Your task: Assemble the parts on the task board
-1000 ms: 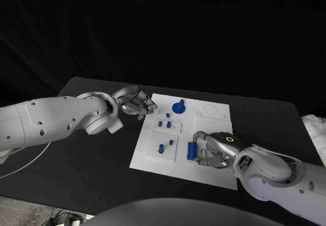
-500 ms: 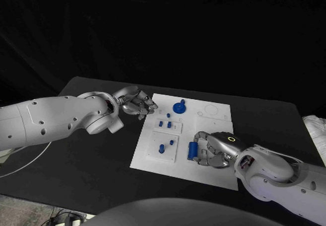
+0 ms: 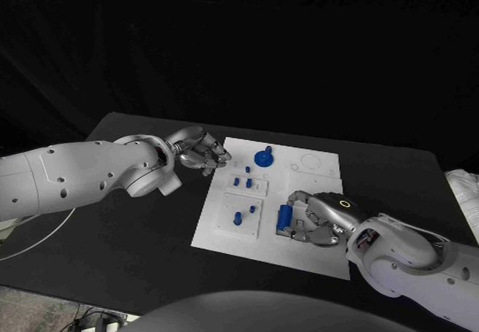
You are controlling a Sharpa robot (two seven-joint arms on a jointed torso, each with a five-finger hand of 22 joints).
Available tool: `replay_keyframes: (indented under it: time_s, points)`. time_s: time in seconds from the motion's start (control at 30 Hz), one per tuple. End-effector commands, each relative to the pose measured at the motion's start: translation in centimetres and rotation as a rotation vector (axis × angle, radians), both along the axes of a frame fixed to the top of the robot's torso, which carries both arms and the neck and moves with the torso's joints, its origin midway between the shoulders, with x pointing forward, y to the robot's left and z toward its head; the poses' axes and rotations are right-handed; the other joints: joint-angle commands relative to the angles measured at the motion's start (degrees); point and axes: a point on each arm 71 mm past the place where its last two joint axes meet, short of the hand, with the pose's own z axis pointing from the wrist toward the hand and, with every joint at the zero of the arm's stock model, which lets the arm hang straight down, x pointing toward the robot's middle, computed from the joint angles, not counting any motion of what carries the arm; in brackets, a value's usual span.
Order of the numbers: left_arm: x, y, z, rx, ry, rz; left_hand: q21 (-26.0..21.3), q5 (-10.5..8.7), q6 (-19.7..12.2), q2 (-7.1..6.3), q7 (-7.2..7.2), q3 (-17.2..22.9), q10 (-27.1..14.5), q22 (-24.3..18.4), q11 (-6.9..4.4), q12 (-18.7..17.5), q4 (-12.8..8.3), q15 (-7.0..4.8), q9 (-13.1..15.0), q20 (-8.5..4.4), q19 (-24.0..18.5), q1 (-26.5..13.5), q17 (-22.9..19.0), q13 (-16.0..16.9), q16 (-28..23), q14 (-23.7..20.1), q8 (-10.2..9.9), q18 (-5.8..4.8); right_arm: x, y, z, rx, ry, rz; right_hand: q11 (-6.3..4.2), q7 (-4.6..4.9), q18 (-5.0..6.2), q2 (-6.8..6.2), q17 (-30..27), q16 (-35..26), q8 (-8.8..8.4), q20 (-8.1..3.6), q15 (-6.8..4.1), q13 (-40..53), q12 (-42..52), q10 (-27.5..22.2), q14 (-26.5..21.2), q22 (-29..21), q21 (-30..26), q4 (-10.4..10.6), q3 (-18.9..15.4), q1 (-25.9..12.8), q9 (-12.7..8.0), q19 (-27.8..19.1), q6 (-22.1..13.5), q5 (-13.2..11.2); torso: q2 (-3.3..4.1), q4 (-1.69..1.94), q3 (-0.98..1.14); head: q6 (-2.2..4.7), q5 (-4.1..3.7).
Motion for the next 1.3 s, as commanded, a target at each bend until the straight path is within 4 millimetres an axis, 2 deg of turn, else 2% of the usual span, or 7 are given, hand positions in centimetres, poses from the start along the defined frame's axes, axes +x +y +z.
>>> replay_keyframes:
  time_s: [0.03,0.43,1.1,1.2,1.27,1.3]
  points:
    - [-0.1,-0.2,-0.1,-0.002,0.009,-0.012,-0.21,0.4,0.13,0.21,0.15,0.28,0.53,1.55,-0.03,-0.2,-0.05,0.12,0.02,-0.02,-0.42,0.09,-0.09,-0.1,0.31,-0.25,0.26,0.25,-0.1,0.1,0.1,0.023,0.004,0.016,-0.1,-1.57,0.12,0.59,14.0,0.19,-0.35,0.02,-0.01,15.08,-0.06,5.95,5.5,9.67,0.29,0.04,0.68,0.33,-0.23,0.25,1.94,0.41,-0.02,0.05,-0.02,0.0,0.0]
    - [-0.1,-0.2,-0.2,0.001,0.018,-0.015,-0.41,0.42,0.03,0.26,0.22,0.33,0.58,1.5,0.01,-0.24,-0.02,0.17,0.0,0.02,-0.52,-0.09,-0.14,-0.1,0.33,-0.29,0.21,0.27,-0.3,0.1,-0.5,-0.019,0.066,0.037,0.3,-1.14,0.17,-0.23,13.72,0.05,-2.2,0.33,0.34,15.08,-0.06,5.95,5.36,9.59,0.04,-0.19,1.82,0.73,-2.25,0.03,1.56,0.11,-0.05,0.09,-0.03,0.0,-0.01]
    - [-0.2,-0.2,-0.3,0.005,0.029,-0.018,-0.43,0.43,0.03,0.35,0.26,0.39,0.64,1.49,0.05,-0.27,-0.01,0.21,0.0,0.05,-0.55,-0.29,-0.18,-0.09,0.36,-0.32,0.22,0.26,-0.4,-0.1,-1.1,-0.087,0.113,0.026,1.0,-0.47,0.48,-0.46,12.56,-0.56,-4.47,0.87,0.95,15.08,-0.06,5.95,4.79,9.15,-1.4,-0.1,2.46,-0.02,-4.86,-0.91,1.22,-2.18,0.0,0.05,-0.01,0.0,0.12]
    - [-0.2,-0.2,-0.3,0.005,0.03,-0.018,-0.44,0.43,0.03,0.36,0.26,0.39,0.65,1.49,0.05,-0.28,-0.01,0.22,0.0,0.06,-0.55,-0.31,-0.19,-0.09,0.36,-0.32,0.22,0.26,-0.4,-0.1,-1.1,-0.089,0.112,0.025,1.21,-0.13,0.56,-0.58,12.18,-0.76,-6.42,1.08,1.15,15.08,-0.06,5.95,4.6,9.05,-1.78,-0.12,2.48,-0.31,-6.48,-1.15,-0.59,-3.6,-0.02,0.04,-0.01,0.0,0.08]
    - [-0.2,-0.2,-0.3,0.005,0.031,-0.018,-0.44,0.43,0.03,0.36,0.26,0.39,0.65,1.49,0.05,-0.28,-0.01,0.22,0.0,0.06,-0.55,-0.31,-0.19,-0.09,0.36,-0.32,0.22,0.26,-0.4,-0.1,-1.1,-0.089,0.111,0.027,1.42,0.17,0.61,-0.82,11.91,-0.9,-9.31,1.24,1.31,15.08,-0.06,5.95,4.46,8.97,-2.07,-0.12,2.21,-0.58,-8.7,-1.35,-3.94,-5.85,-0.02,0.06,-0.01,0.0,0.05]
    - [-0.2,-0.2,-0.3,0.005,0.031,-0.018,-0.44,0.43,0.03,0.36,0.26,0.39,0.65,1.49,0.05,-0.28,-0.01,0.22,0.0,0.06,-0.55,-0.31,-0.19,-0.09,0.36,-0.32,0.22,0.26,-0.5,-0.1,-1.1,-0.088,0.111,0.027,1.46,0.28,0.62,-0.88,11.85,-0.93,-10.19,1.3,1.37,15.08,-0.06,5.95,4.43,8.96,-2.14,-0.08,2.04,-0.72,-9.39,-1.4,-4.92,-6.96,-0.01,0.06,-0.01,0.0,0.05]
